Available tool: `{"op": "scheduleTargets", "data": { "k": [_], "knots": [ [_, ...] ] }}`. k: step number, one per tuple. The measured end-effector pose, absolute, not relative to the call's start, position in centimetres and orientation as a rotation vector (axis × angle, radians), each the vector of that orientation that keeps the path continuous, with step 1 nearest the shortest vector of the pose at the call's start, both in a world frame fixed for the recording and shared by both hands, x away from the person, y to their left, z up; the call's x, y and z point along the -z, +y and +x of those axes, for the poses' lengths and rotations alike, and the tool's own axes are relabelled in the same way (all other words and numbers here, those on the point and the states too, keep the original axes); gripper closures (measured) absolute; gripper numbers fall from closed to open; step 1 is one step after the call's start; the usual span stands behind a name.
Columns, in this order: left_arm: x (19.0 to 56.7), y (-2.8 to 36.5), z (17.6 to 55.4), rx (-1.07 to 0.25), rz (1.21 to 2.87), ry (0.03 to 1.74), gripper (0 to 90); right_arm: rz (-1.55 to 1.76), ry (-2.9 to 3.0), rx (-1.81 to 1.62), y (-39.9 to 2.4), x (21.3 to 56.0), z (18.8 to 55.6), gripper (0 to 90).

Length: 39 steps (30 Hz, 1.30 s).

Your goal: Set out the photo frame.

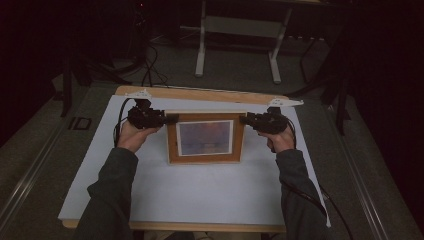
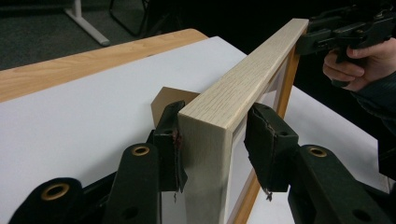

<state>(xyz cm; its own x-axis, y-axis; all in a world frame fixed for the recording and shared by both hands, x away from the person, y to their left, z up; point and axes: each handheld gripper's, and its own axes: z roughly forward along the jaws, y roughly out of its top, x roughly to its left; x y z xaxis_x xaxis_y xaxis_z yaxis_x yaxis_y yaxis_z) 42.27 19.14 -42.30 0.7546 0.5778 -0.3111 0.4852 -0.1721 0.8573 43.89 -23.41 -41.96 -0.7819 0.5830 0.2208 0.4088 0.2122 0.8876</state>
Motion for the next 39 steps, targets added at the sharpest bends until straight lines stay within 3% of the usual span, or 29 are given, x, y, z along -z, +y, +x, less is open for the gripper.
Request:
{"op": "scheduleTargets", "data": {
  "k": [39],
  "knots": [
    [42.4,18.1,43.1,-0.087,1.817,0.793,57.8,1.023,2.262,-1.603,-24.3,42.0,42.2,67.1]
  ]
}}
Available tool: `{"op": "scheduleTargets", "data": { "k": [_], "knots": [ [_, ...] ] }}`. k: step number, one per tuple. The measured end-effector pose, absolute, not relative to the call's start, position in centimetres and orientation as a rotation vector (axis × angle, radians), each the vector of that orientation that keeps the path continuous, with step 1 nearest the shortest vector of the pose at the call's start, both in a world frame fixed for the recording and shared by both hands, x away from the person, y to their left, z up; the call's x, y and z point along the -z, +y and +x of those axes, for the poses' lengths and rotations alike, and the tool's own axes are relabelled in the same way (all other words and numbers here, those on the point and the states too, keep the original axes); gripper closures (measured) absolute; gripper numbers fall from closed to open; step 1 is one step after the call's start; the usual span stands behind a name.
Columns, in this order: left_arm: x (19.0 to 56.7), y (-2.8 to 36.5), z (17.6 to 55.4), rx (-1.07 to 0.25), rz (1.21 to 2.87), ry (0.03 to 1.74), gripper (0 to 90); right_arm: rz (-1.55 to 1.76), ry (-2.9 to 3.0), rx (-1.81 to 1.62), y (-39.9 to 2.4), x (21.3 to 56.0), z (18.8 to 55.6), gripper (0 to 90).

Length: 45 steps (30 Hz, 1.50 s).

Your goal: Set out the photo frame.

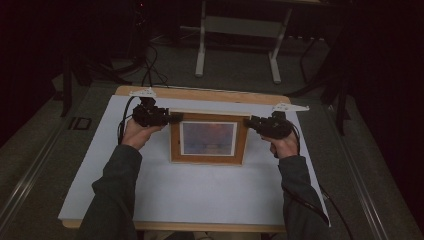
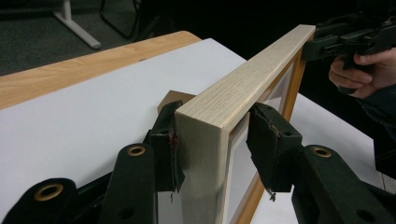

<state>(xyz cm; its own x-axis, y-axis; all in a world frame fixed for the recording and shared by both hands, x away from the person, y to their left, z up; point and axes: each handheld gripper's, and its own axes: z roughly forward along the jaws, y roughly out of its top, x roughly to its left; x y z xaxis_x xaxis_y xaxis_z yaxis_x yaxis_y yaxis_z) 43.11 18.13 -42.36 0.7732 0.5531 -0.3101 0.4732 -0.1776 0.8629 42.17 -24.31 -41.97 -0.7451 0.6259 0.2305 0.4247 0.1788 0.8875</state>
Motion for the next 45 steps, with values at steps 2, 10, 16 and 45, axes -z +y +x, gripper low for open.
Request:
{"op": "scheduleTargets", "data": {
  "k": [2,10,16,45],
  "knots": [
    [42.37,18.12,43.07,-0.089,1.815,0.797,57.6,1.025,2.263,-1.605,-24.33,41.97,42.17,67.1],
    [42.50,17.86,42.86,-0.089,1.804,0.804,57.4,1.028,2.261,-1.606,-24.52,42.01,42.12,67.0],
    [42.53,17.78,42.77,-0.090,1.800,0.809,57.3,1.034,2.257,-1.613,-24.64,42.08,42.06,67.0],
    [42.81,17.58,42.69,-0.071,1.783,0.814,57.4,1.030,2.258,-1.611,-24.91,42.11,42.22,65.9]
  ]
}}
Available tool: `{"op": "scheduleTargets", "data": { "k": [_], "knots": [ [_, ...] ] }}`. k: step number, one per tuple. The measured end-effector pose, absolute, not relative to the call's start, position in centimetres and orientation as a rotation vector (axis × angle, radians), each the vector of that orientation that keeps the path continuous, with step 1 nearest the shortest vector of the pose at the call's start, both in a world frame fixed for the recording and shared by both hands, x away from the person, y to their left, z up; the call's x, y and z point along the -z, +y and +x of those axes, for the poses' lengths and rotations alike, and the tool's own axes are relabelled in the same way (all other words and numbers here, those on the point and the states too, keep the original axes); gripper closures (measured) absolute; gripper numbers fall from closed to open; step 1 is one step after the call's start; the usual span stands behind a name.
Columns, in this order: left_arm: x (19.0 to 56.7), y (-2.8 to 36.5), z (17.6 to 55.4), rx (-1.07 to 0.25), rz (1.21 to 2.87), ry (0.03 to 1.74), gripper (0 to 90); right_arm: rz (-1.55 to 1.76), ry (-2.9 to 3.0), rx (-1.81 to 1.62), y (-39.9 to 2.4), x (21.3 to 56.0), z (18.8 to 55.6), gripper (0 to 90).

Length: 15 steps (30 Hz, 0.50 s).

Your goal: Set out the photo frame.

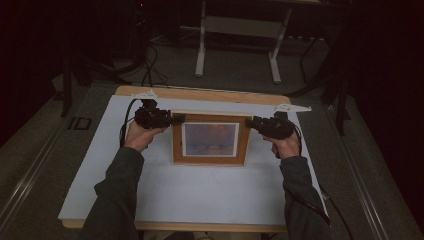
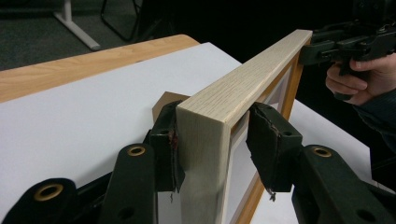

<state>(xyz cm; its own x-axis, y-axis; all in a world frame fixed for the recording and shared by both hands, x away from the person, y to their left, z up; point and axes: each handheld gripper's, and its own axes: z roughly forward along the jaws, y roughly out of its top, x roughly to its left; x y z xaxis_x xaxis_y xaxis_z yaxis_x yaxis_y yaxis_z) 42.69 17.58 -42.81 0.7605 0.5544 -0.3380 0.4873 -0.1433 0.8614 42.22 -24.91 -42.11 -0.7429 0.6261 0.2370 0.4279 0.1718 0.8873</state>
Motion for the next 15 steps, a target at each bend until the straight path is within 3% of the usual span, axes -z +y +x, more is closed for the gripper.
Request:
{"op": "scheduleTargets", "data": {
  "k": [5,15],
  "knots": [
    [43.2,17.5,42.8,-0.061,1.790,0.839,51.2,1.021,2.258,-1.620,-24.9,42.1,42.2,60.4],
    [43.0,18.5,42.2,-0.077,1.757,0.852,49.1,1.021,2.263,-1.614,-25.5,42.3,42.0,57.5]
  ]
}}
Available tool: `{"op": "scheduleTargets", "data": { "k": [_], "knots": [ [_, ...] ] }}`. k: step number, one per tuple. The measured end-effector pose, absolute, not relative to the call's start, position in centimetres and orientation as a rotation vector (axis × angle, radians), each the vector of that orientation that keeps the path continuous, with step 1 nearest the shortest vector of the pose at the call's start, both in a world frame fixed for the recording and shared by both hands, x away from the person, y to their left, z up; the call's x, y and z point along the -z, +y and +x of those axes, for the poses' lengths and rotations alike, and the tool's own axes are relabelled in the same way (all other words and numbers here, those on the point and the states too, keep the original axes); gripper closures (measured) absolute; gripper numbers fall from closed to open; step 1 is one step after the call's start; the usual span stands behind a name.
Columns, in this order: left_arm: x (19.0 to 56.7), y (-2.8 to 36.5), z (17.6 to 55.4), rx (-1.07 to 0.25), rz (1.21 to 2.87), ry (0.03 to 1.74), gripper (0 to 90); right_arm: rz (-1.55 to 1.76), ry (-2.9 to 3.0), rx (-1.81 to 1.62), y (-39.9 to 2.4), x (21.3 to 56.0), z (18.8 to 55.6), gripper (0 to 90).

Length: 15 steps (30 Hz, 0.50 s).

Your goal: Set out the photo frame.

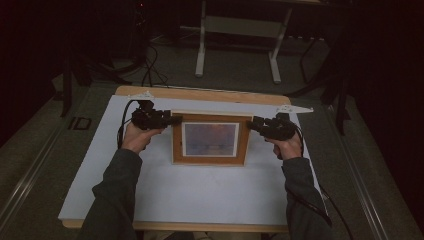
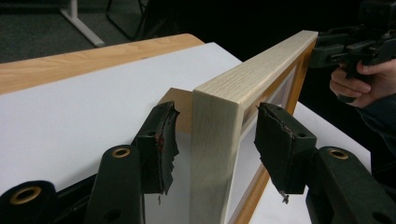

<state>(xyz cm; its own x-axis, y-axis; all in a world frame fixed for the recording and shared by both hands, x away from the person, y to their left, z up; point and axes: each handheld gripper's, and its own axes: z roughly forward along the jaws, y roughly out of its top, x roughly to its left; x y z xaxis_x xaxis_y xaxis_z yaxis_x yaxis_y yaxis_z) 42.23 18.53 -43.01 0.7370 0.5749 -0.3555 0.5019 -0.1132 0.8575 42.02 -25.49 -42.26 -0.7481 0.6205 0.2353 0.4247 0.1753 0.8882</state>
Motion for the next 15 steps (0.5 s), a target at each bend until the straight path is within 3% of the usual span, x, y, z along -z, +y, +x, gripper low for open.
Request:
{"op": "scheduleTargets", "data": {
  "k": [10,15],
  "knots": [
    [42.4,20.2,40.9,-0.113,1.737,0.856,49.2,1.001,2.267,-1.593,-26.0,42.0,41.5,61.5],
    [42.1,21.4,40.2,-0.136,1.723,0.875,53.3,0.984,2.257,-1.595,-26.9,41.6,40.9,72.9]
  ]
}}
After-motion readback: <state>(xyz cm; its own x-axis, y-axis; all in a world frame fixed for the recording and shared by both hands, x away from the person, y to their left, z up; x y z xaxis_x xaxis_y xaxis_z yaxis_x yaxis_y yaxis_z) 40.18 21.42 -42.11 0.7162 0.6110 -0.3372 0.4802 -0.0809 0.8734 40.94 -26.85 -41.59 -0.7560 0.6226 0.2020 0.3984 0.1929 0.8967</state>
